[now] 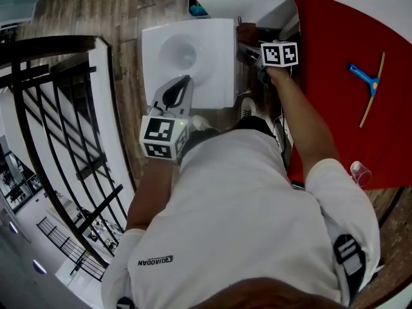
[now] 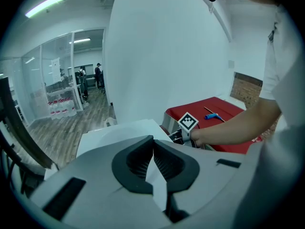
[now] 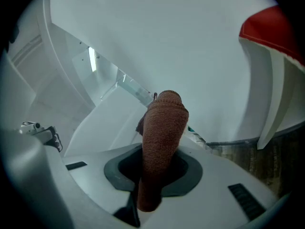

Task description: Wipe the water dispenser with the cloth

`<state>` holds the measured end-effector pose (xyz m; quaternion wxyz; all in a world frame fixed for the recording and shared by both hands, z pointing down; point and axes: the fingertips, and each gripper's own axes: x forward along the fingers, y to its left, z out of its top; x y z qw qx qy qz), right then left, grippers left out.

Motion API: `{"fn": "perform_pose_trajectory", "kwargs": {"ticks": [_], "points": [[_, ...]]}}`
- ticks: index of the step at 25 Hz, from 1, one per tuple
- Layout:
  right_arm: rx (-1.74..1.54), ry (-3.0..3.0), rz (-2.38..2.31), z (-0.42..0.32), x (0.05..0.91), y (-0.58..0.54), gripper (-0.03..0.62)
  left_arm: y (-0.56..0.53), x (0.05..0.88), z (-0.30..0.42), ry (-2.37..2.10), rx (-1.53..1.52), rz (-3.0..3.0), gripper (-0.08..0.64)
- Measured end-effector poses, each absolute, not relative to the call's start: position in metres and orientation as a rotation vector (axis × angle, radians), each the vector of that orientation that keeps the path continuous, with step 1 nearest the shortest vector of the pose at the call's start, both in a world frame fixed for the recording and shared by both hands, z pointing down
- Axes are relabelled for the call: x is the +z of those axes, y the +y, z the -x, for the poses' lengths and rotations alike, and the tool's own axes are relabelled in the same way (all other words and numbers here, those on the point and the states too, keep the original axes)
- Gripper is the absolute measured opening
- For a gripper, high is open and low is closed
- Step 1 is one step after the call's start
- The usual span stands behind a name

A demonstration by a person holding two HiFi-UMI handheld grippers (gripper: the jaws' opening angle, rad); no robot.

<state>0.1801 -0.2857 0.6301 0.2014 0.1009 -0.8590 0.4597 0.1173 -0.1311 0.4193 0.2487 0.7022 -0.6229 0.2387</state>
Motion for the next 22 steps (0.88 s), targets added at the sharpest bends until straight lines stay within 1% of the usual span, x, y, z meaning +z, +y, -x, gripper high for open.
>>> {"fn": "perform_pose_trajectory", "kwargs": {"ticks": [4, 13, 22], "points": [[1.331, -2.360, -0.308, -0.184, 0.656, -0.285, 0.072, -0.126, 0.416, -0.120, -1.691, 0.654, -1.905, 0.000], [1.314, -2.227, -0.338, -0.179, 0.727, -0.277, 0.072, -0.111, 0.426, -0.122, -1.674, 0.651, -1.866, 0.000], [1.468, -2.068, -0.445, -0.189, 0.778, -0.280, 0.072, -0.103, 0.433, -0.117, -1.687, 0.650, -1.821, 0.000]]}}
